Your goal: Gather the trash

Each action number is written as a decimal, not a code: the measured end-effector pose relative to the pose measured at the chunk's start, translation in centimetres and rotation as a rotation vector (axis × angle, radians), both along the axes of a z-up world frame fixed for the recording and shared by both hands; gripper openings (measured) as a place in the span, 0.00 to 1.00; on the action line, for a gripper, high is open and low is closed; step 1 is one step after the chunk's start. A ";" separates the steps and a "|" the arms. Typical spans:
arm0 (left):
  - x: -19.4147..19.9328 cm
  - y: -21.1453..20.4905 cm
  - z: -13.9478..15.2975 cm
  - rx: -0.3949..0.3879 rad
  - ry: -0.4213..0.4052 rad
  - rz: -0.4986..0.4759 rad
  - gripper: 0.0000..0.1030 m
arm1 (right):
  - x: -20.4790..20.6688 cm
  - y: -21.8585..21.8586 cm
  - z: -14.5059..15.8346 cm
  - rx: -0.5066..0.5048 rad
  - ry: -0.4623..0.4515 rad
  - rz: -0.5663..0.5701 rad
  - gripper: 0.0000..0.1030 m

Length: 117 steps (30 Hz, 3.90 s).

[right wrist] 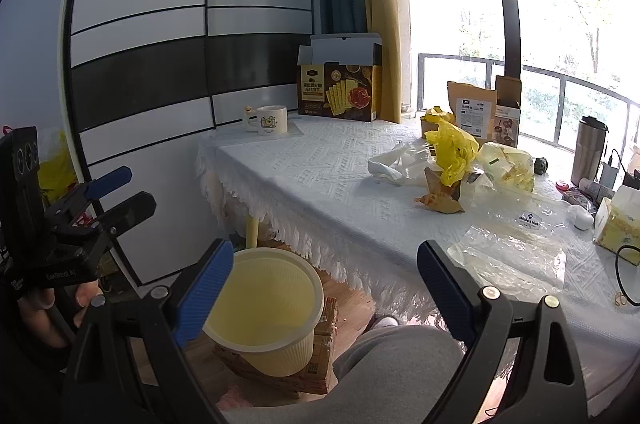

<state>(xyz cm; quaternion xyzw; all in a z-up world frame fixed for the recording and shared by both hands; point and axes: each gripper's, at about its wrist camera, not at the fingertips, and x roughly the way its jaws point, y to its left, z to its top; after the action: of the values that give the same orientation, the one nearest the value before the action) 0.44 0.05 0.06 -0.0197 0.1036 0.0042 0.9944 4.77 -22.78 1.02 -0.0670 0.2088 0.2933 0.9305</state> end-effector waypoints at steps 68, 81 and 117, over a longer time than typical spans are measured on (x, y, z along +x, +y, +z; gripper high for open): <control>0.2 -0.2 0.1 0.016 0.014 -0.040 0.99 | 0.2 0.1 0.3 0.009 0.000 0.010 0.90; 5.3 -1.4 -0.1 0.038 0.049 -0.065 0.99 | 3.7 -2.4 -1.2 0.033 0.054 -0.047 0.90; 31.3 -13.1 0.1 0.111 0.247 -0.249 0.99 | 19.1 -16.9 -3.4 0.043 0.134 -0.314 0.90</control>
<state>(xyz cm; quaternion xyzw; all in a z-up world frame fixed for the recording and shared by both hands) 31.76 -13.03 0.20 0.0490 0.2260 -0.1110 0.9665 23.87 -39.67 -2.41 0.0063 0.2720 0.1525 0.9501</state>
